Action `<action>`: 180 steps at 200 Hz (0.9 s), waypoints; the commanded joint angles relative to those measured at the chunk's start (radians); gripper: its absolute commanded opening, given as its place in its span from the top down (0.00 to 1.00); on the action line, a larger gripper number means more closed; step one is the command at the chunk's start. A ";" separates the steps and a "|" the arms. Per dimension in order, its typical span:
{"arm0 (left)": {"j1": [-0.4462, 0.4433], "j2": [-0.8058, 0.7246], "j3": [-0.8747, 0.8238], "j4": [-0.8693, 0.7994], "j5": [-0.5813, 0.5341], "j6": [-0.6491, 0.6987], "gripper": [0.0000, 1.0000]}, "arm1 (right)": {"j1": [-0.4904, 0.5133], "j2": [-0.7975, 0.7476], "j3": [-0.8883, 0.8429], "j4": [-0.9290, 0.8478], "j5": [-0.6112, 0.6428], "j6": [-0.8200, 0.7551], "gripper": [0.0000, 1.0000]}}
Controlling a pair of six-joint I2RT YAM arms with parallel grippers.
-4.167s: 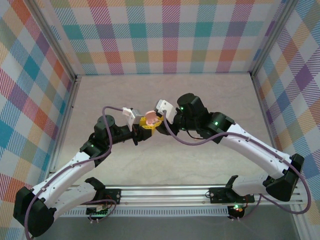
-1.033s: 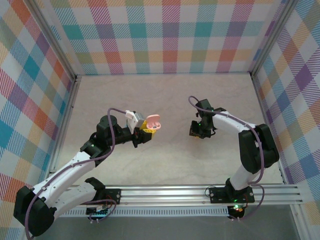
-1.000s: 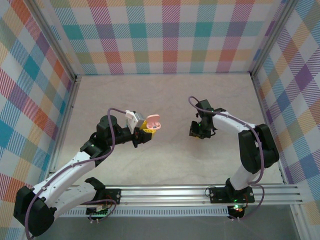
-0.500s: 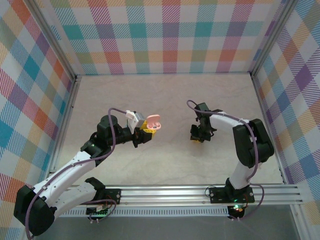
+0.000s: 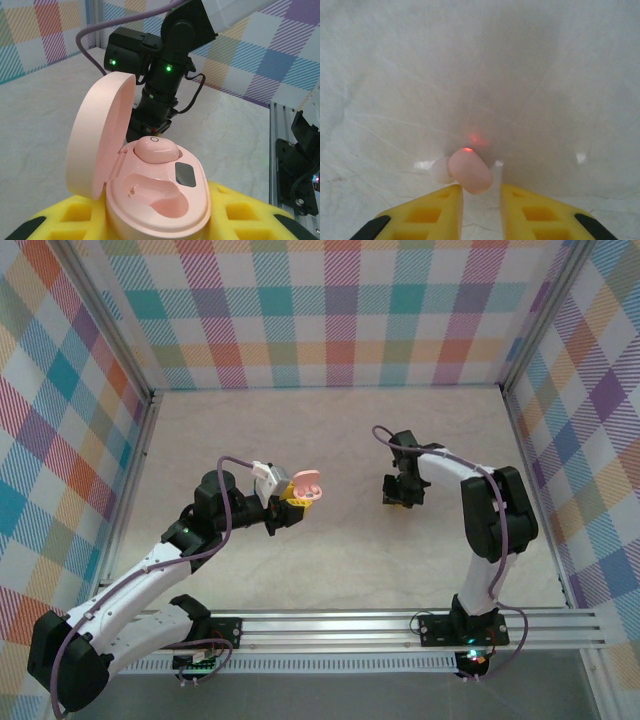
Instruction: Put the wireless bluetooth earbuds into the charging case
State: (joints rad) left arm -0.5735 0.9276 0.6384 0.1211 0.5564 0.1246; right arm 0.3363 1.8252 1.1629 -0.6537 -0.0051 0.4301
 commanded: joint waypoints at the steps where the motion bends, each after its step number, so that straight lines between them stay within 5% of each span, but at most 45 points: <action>1: 0.008 -0.009 0.015 -0.010 0.004 0.018 0.79 | -0.012 0.028 0.048 -0.029 0.017 -0.043 0.71; 180: 0.008 -0.024 0.015 -0.024 0.001 0.023 0.79 | -0.014 0.038 0.066 -0.018 -0.262 0.064 0.70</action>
State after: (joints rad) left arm -0.5735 0.9253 0.6384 0.1017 0.5560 0.1287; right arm 0.3264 1.8866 1.2469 -0.6521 -0.1814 0.4232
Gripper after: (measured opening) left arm 0.368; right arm 0.293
